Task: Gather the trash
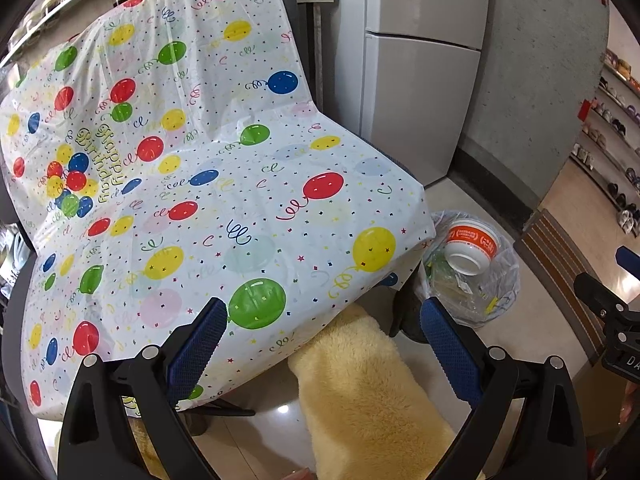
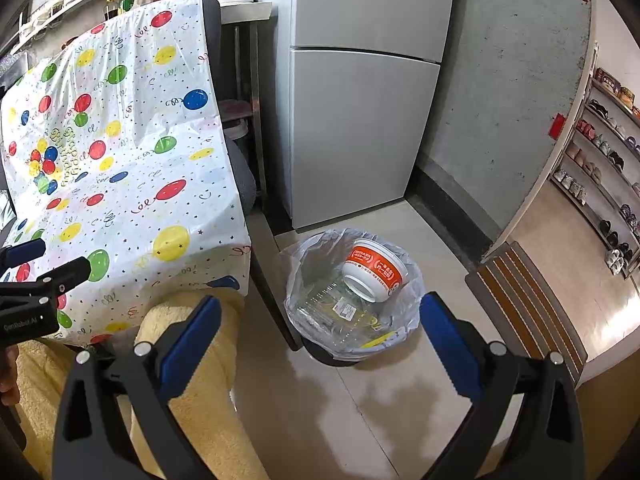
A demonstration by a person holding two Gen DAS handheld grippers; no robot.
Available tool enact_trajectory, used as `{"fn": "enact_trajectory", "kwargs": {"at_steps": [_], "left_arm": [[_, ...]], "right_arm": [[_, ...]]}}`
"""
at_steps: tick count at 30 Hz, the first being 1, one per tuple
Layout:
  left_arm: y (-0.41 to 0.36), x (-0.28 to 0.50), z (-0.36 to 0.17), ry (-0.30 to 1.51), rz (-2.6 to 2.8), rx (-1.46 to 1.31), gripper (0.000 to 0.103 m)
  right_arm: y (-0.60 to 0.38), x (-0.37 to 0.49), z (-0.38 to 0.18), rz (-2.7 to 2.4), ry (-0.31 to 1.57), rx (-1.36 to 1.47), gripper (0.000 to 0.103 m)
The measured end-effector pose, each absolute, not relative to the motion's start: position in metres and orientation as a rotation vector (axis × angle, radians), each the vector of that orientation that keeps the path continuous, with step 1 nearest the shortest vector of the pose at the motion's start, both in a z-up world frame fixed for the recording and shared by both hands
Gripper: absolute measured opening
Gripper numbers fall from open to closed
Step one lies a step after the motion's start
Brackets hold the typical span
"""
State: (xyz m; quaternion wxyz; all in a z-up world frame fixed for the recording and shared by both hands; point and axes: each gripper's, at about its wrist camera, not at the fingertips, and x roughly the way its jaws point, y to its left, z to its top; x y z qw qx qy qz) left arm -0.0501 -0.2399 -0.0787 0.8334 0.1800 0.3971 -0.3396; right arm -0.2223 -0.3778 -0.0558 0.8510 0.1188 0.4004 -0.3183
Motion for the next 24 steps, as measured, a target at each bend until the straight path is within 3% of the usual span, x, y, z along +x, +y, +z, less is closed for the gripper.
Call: {"fn": "enact_trajectory", "kwargs": {"at_steps": [24], "left_arm": [[-0.2391,-0.0494,-0.0778,0.847,-0.715,0.375,0.096]], "right_arm": [[-0.377,-0.2206,-0.0572,-0.668,0.846,0.249,0.097]]}}
